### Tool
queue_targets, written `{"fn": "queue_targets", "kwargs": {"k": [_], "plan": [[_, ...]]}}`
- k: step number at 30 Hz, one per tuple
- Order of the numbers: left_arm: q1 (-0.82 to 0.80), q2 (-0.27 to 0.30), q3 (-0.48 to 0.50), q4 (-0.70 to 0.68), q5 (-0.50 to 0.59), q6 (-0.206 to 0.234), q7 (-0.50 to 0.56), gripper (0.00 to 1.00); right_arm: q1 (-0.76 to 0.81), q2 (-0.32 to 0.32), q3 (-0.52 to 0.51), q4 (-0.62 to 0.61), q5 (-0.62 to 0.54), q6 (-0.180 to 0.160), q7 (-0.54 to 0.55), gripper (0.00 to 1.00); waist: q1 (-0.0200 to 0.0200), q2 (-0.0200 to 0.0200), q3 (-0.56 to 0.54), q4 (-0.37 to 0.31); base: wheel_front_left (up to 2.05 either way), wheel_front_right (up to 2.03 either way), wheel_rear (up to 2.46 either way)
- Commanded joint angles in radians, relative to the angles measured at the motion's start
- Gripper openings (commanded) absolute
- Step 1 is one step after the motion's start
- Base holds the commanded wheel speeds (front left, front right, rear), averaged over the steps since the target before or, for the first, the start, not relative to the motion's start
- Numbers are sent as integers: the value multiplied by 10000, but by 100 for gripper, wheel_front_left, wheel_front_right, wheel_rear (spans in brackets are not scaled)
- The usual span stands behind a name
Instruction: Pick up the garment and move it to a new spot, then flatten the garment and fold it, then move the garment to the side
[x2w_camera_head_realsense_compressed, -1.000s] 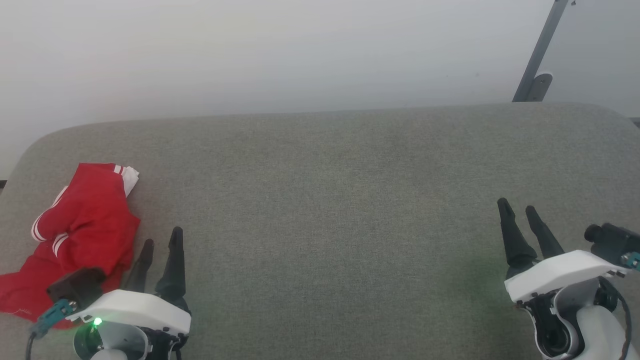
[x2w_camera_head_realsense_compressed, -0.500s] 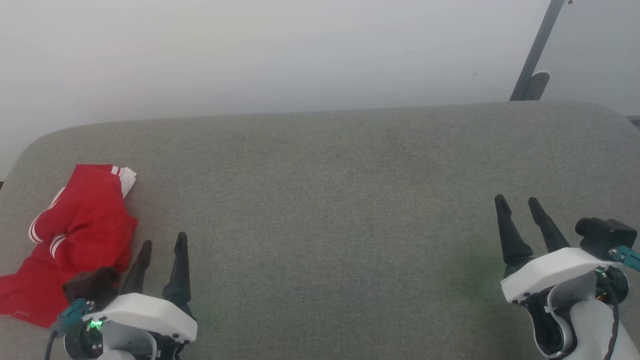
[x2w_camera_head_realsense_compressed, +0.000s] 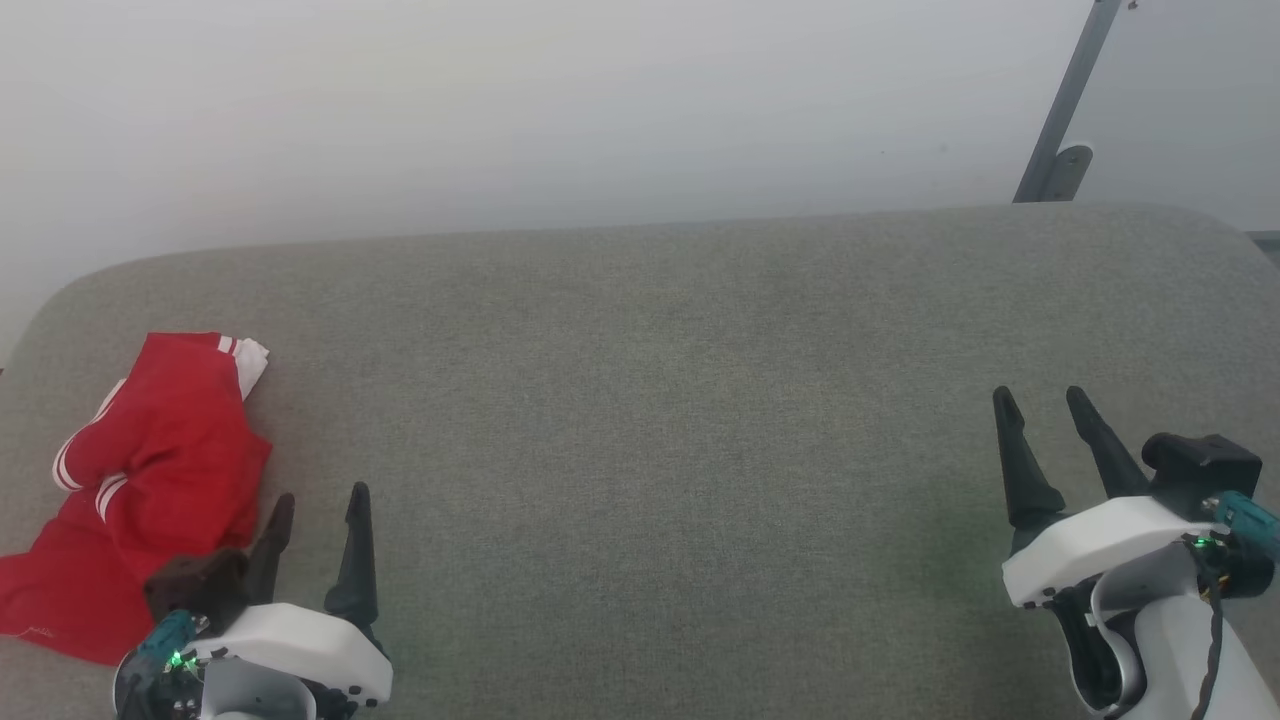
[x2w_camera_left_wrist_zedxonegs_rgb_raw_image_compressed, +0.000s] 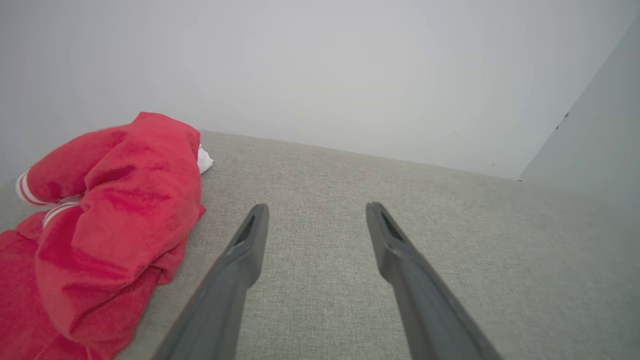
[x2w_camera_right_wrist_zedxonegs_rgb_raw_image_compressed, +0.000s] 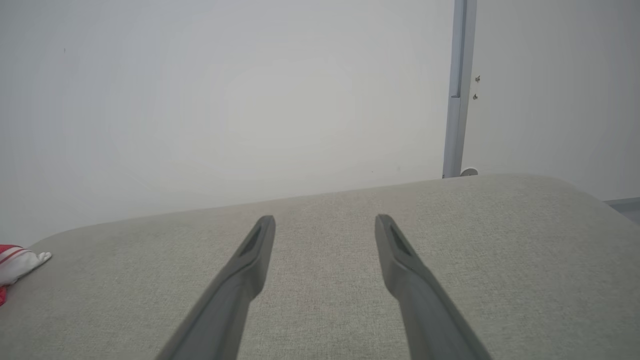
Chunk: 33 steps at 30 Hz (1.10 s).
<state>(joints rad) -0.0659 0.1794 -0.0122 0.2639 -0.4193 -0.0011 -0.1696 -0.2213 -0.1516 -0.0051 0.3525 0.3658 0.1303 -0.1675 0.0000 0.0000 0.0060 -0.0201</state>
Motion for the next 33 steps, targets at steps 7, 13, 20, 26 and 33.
{"fn": "queue_targets", "kwargs": {"k": [7,13,20,26,33], "plan": [[16,-22,176,78,668,-73,-240,100,-172,80,-110,-32,-734,4,-265,100,0,0,-18,-13,0,0,0],[82,-63,306,35,1294,-140,-399,100,-133,138,-261,-18,-1241,4,-423,100,0,0,-10,-22,0,0,0],[114,-129,441,15,1828,-311,-554,100,-45,177,-378,26,-1629,5,-562,100,0,0,2,-33,0,0,0],[154,-183,530,136,2279,-404,-653,100,-13,213,-470,10,-1954,5,-662,100,0,0,4,-59,0,0,0],[101,-257,669,315,2781,-572,-768,100,-43,251,-537,42,-2346,5,-804,100,0,0,0,-88,0,0,0]]}}
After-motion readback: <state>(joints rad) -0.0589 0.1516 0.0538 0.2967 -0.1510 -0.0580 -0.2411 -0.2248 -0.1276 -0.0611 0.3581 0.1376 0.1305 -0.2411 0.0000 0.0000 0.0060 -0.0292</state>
